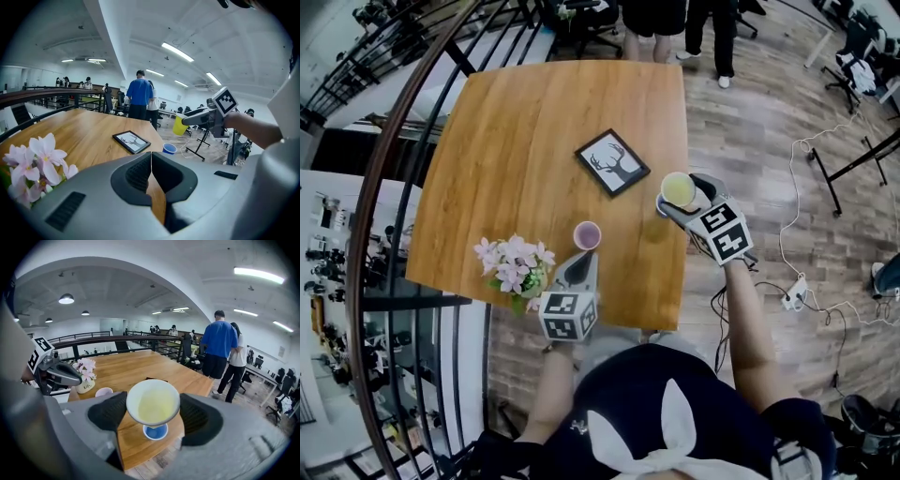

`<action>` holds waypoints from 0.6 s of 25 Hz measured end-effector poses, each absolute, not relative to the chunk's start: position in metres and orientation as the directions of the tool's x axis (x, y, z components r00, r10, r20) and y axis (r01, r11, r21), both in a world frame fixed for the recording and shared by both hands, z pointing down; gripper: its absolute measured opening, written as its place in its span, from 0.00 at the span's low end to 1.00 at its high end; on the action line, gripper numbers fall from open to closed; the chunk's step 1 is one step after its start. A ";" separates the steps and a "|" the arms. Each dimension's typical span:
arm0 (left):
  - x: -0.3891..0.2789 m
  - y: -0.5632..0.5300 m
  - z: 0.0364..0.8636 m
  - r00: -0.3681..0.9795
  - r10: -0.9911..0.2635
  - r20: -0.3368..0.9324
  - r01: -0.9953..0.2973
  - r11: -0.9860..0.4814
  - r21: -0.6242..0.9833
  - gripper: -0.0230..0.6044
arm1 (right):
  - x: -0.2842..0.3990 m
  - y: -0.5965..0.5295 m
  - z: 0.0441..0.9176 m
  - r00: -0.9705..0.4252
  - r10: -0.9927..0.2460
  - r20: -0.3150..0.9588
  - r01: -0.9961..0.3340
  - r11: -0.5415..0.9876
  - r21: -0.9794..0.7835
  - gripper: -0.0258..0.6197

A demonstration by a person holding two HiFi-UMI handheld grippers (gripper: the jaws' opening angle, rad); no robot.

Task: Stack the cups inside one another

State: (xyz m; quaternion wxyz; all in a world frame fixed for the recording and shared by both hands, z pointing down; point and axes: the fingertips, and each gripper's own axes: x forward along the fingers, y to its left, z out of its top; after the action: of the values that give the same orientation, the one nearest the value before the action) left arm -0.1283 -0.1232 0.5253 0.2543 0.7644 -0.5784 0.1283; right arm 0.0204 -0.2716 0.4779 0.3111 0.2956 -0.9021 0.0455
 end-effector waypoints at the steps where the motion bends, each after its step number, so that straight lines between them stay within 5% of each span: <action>1: -0.129 -0.125 0.526 0.301 -0.817 0.492 -0.949 -0.205 0.240 0.07 | 0.022 -0.276 0.482 -0.627 -0.507 0.591 -0.572 0.815 0.092 0.58; 15: -0.138 -0.142 0.536 0.315 -0.799 0.512 -0.946 -0.221 0.238 0.07 | 0.023 -0.298 0.543 -0.608 -0.476 0.635 -0.629 0.777 -0.019 0.58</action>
State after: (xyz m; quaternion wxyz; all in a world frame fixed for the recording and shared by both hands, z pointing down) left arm -0.1383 -0.1416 0.5357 0.2596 0.7683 -0.5677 0.1413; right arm 0.0228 -0.2983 0.5429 0.3152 0.3108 -0.8885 0.1212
